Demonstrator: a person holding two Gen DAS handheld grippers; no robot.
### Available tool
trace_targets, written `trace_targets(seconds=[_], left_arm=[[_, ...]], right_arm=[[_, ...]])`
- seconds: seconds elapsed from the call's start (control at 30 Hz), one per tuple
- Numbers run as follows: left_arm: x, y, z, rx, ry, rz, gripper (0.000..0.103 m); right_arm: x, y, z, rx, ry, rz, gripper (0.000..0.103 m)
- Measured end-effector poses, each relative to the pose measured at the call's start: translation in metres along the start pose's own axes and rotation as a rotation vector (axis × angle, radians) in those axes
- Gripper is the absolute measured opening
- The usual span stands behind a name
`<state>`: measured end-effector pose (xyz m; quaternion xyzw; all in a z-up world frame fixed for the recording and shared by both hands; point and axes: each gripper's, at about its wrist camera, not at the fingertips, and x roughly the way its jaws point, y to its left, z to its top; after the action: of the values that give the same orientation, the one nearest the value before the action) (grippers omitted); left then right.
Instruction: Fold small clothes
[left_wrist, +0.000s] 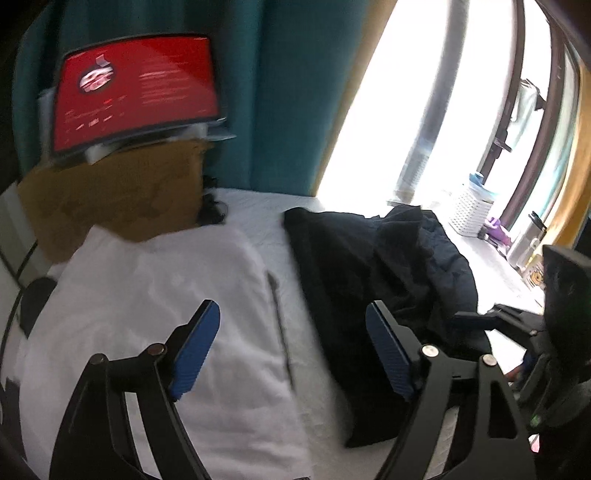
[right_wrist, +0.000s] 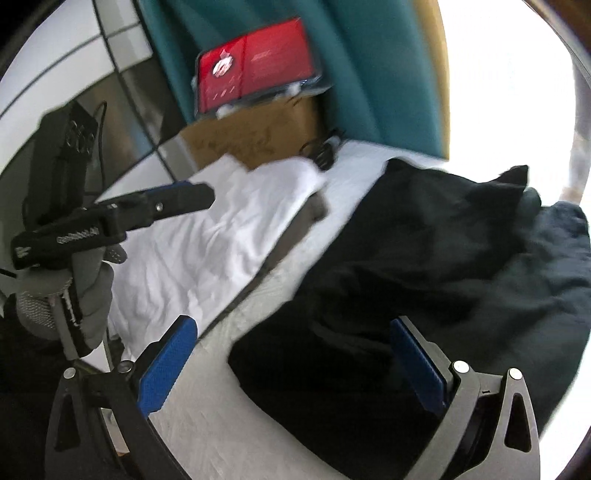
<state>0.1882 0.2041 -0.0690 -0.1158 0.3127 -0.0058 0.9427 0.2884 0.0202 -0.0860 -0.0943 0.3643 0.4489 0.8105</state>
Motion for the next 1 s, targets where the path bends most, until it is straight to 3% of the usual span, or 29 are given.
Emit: trace_targets(seconds=[0.17,0.27,0.43,0.57,0.63,0.7,0.8,0.87,0.9,0.93,1.0], left_arm=[[0.028,-0.048,0.015,0.100,0.051,-0.061,0.081],[0.054,-0.088,0.020,0.220,0.110,-0.109,0.081],[0.096,-0.130,0.021,0.385,0.166,-0.094,0.081],[0.131,-0.143,0.025,0.443,0.225,-0.101,0.079],[0.147,-0.147,0.027,0.478,0.252,-0.088,0.065],[0.164,-0.146,0.029,0.484,0.285,-0.085,0.061],[0.190,-0.141,0.031,0.474,0.336,-0.067,0.061],[0.198,-0.139,0.032,0.460,0.352,-0.093,0.061],[0.200,-0.140,0.033,0.458,0.350,-0.107,0.048],[0.201,-0.140,0.034,0.455,0.344,-0.116,0.020],[0.201,-0.132,0.037,0.414,0.342,-0.144,0.011]], right_arm=[[-0.041,-0.047,-0.011,0.082,-0.054,-0.093,0.103],[-0.052,-0.077,-0.018,0.145,-0.075,-0.139,0.103],[-0.067,-0.124,-0.032,0.239,-0.105,-0.188,0.103],[-0.069,-0.158,-0.035,0.299,-0.115,-0.213,0.103],[-0.067,-0.170,-0.035,0.327,-0.119,-0.216,0.103],[-0.066,-0.182,-0.036,0.351,-0.126,-0.212,0.103],[-0.061,-0.193,-0.033,0.363,-0.129,-0.208,0.103],[-0.058,-0.196,-0.032,0.363,-0.126,-0.205,0.103],[-0.056,-0.197,-0.030,0.361,-0.123,-0.206,0.103],[-0.053,-0.198,-0.029,0.360,-0.120,-0.207,0.103],[-0.050,-0.200,-0.027,0.358,-0.114,-0.208,0.103]])
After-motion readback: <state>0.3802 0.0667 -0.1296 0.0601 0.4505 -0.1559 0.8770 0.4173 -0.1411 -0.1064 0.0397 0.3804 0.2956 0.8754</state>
